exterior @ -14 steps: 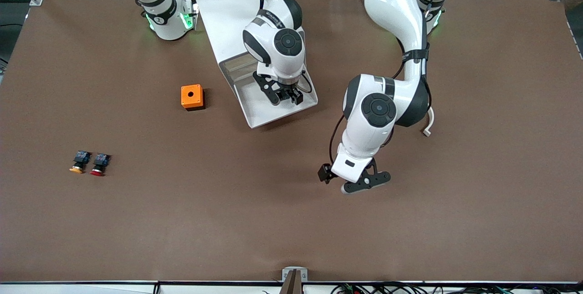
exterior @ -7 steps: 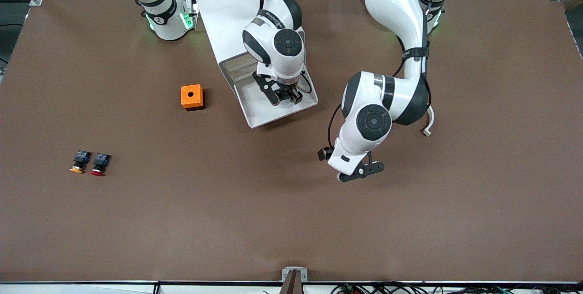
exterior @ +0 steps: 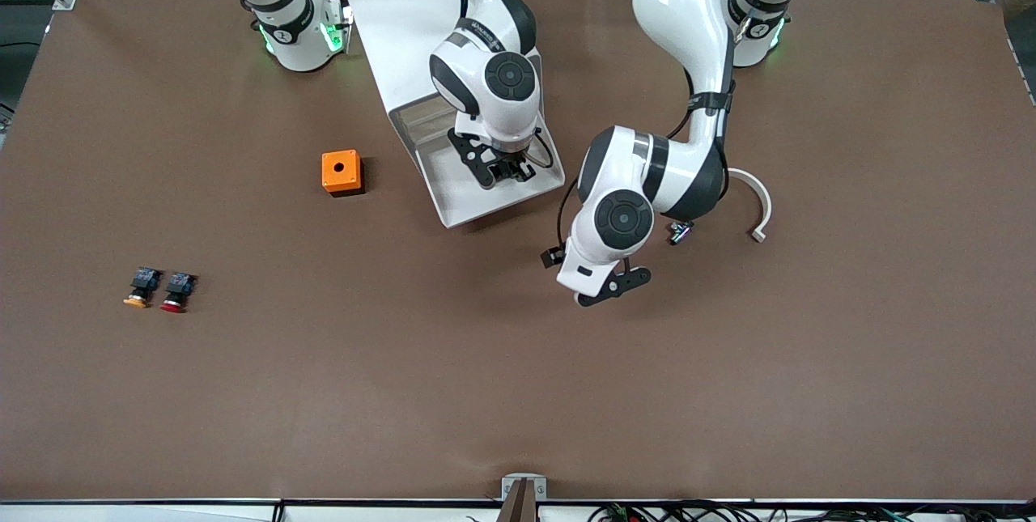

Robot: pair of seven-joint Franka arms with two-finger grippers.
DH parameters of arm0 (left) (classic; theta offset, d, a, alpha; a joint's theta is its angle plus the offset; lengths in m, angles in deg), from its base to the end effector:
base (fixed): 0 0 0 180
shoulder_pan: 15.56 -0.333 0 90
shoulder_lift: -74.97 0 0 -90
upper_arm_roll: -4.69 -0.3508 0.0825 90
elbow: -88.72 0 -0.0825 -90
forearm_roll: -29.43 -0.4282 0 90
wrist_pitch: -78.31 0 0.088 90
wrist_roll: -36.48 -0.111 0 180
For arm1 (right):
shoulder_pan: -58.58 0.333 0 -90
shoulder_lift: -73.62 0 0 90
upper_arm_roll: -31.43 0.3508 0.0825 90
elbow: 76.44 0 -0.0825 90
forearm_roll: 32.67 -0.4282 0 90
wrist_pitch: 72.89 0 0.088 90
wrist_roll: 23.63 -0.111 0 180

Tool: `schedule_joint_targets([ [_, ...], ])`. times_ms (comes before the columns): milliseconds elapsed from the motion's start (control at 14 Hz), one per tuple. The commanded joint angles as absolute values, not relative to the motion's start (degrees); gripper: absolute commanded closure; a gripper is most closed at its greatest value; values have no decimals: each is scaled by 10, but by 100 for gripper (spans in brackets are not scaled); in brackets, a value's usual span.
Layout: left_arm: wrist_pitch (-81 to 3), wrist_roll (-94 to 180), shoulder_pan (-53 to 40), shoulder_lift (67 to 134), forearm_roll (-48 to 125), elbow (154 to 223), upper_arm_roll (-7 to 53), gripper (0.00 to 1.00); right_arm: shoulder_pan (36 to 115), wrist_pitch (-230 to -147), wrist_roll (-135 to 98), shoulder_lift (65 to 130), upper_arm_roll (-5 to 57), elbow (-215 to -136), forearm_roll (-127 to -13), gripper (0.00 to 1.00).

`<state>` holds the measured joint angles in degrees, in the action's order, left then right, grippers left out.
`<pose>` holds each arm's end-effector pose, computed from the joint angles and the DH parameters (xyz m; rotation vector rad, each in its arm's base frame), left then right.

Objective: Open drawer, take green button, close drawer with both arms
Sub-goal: 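Carry the green button toward the red and yellow buttons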

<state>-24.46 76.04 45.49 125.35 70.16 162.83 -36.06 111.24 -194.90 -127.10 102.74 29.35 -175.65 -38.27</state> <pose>0.6445 -0.4517 0.2829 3.0293 0.6376 -0.3326 0.4425 0.5492 0.2788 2.6906 -1.4280 -0.1297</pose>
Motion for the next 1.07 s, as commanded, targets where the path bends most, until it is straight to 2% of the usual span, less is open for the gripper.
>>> schedule_joint_targets([
  [0, -286, 809, 458, 1260, 700, 1629, -344, 0, 1094, -1873, -1272, 1026, 292, -1690, -379, 100],
  [214, -300, 820, 458, 1260, 701, 1629, -335, 0, 1061, -1836, -1225, 1018, 292, -1644, -380, 100],
  [499, -324, 843, 458, 1267, 699, 1629, -313, 0, 998, -1829, -1047, 967, 292, -1643, -380, 100],
  [641, -330, 844, 460, 1268, 699, 1629, -306, 0, 954, -1793, -943, 940, 292, -1644, -380, 100],
  [784, -330, 859, 460, 1268, 698, 1630, -297, 0, 912, -1769, -822, 909, 291, -1661, -380, 100],
  [997, -330, 882, 462, 1267, 697, 1631, -283, 0, 839, -1773, -695, 846, 292, -1741, -381, 100],
])
